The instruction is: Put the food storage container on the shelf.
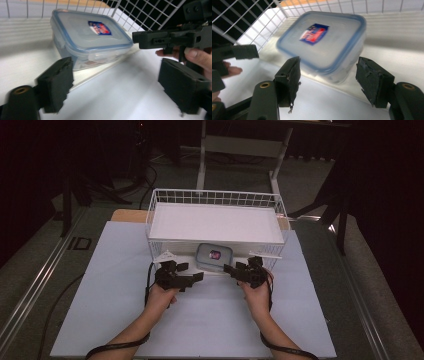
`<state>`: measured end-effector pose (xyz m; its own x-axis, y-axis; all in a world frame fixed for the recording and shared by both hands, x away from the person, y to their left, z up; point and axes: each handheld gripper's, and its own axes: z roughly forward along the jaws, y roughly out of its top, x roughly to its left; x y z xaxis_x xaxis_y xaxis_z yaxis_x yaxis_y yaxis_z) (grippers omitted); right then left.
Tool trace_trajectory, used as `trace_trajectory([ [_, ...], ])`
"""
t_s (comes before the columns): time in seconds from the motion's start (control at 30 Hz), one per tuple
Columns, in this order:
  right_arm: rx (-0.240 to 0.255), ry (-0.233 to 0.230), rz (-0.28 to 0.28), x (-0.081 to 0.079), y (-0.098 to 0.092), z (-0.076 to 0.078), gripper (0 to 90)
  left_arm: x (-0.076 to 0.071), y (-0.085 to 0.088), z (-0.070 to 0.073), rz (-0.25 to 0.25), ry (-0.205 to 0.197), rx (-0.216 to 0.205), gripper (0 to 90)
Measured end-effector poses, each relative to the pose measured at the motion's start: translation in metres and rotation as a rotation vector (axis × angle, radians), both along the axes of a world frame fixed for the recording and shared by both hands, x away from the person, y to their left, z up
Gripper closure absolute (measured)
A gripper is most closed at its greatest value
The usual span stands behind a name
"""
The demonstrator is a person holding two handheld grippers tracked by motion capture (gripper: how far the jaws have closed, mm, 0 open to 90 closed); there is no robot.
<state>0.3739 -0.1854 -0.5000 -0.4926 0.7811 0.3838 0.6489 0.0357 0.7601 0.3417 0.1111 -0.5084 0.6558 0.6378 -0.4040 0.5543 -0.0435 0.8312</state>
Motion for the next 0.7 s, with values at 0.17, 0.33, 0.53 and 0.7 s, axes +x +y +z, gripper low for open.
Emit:
trace_trajectory([
  [0.17, -0.049, -0.071, 0.063, -0.017, 0.010, 0.008, 36.4, -0.023, 0.003, 0.005, -0.047, -0.047, 0.032, 3.6],
  [0.33, -0.074, -0.073, 0.098, -0.025, 0.022, 0.002, 50.5, -0.046, 0.004, 0.007, -0.092, -0.051, 0.086, 2.6],
  [0.53, -0.110, -0.056, 0.135, -0.028, 0.036, -0.006, 88.2, -0.070, 0.008, -0.002, -0.068, -0.081, 0.115, 2.6],
  [0.7, -0.142, -0.037, 0.146, -0.023, 0.049, -0.013, 89.8, -0.078, 0.008, -0.008, -0.043, -0.103, 0.116, 2.6],
])
